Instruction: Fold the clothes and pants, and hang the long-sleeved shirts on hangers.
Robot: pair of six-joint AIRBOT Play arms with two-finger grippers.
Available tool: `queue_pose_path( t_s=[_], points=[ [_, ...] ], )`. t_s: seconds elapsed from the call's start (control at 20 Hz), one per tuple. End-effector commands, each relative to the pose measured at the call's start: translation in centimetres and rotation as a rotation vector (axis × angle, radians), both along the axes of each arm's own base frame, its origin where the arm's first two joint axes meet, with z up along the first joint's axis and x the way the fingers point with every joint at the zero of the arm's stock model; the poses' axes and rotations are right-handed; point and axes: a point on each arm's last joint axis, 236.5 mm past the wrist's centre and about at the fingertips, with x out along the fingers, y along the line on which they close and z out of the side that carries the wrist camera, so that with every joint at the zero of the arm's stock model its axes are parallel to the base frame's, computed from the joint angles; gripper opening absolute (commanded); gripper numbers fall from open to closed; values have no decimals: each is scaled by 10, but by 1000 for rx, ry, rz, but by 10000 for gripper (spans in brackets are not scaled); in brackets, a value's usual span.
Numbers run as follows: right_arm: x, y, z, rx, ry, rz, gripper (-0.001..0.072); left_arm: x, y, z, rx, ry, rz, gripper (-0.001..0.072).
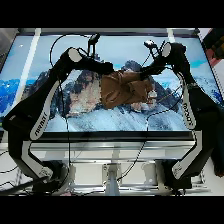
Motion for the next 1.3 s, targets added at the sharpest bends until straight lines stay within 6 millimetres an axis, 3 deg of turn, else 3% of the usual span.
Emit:
queue_pose_path(
  t_s=[0.0,0.15,0.3,0.35,0.65,0.8,1.0,1.05,1.25],
  points=[
    [10,-34,-5,1,-5,-127,552,1,1,-1,2,-1,1,200],
    [-15,-53,-22,111,152,-198,551,1,1,-1,4,-1,1,200],
    [-51,-49,-46,295,378,-201,574,1,1,-1,5,0,0,200],
    [-53,-48,-52,345,408,-206,591,0,1,-2,5,1,-1,200],
    [-28,-52,-53,552,332,-211,619,-3,3,-6,22,14,-13,200],
    [-22,-66,-62,560,316,-256,619,-6,3,-10,27,28,-21,200],
    [-23,-64,-85,575,368,-310,662,-8,3,-11,29,35,-27,200],
    [-22,-57,-88,607,385,-327,690,-8,3,-11,29,35,-27,200],
    [-21,-17,-98,692,431,-299,690,-8,3,-11,29,34,-26,200]
  ],
)
